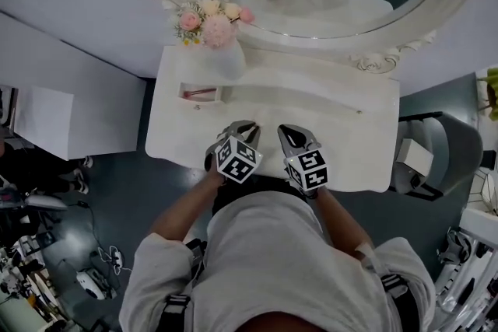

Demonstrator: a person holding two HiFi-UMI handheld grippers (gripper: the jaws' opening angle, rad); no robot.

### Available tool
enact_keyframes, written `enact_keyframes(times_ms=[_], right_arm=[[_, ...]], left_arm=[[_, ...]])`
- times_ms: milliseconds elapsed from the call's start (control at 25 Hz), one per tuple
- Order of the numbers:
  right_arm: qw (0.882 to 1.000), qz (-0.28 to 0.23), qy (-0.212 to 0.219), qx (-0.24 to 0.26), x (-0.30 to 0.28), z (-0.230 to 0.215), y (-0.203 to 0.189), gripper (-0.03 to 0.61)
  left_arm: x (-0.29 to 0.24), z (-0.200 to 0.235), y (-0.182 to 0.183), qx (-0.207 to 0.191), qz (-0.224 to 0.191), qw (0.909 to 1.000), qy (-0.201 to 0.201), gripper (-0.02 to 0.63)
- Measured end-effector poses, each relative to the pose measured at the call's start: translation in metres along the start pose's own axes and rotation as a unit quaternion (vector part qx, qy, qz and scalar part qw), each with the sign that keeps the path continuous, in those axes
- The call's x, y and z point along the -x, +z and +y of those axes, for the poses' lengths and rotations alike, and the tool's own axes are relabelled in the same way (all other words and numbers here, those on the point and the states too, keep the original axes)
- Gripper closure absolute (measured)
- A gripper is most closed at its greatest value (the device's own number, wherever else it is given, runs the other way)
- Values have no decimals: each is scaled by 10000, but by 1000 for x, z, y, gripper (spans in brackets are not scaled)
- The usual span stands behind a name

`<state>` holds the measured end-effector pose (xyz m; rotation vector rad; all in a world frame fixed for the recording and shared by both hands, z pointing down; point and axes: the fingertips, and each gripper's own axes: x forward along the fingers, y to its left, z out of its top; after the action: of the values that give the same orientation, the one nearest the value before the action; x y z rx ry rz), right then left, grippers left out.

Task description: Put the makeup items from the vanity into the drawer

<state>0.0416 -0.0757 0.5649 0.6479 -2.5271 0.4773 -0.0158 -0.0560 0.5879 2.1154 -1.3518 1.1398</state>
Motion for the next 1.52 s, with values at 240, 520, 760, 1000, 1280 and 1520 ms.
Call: enact_keyframes(times_ms=[240, 520, 760, 1000, 1280, 1520], right_arm=[[9992, 18, 337, 220, -32, 37, 20, 577], [9975, 70, 597, 383, -68, 72, 39, 578], [9967, 104, 690, 423, -92, 90, 52, 577], [9969, 136, 674, 387, -105, 100, 62, 577], [9999, 5, 115, -16, -118, 98, 71, 578], [9983, -156, -316, -460, -124, 110, 73, 578]], left_arm=[[25, 30, -22, 190, -30, 9997, 169, 574], [45, 65, -46, 427, -68, 9987, 259, 574], [57, 88, -60, 292, -50, 9994, 197, 574], [72, 105, -64, 17, -66, 10000, 66, 574], [80, 130, -67, -602, -133, 9976, -324, 574], [87, 145, -75, -1332, -21, 9879, -798, 575]])
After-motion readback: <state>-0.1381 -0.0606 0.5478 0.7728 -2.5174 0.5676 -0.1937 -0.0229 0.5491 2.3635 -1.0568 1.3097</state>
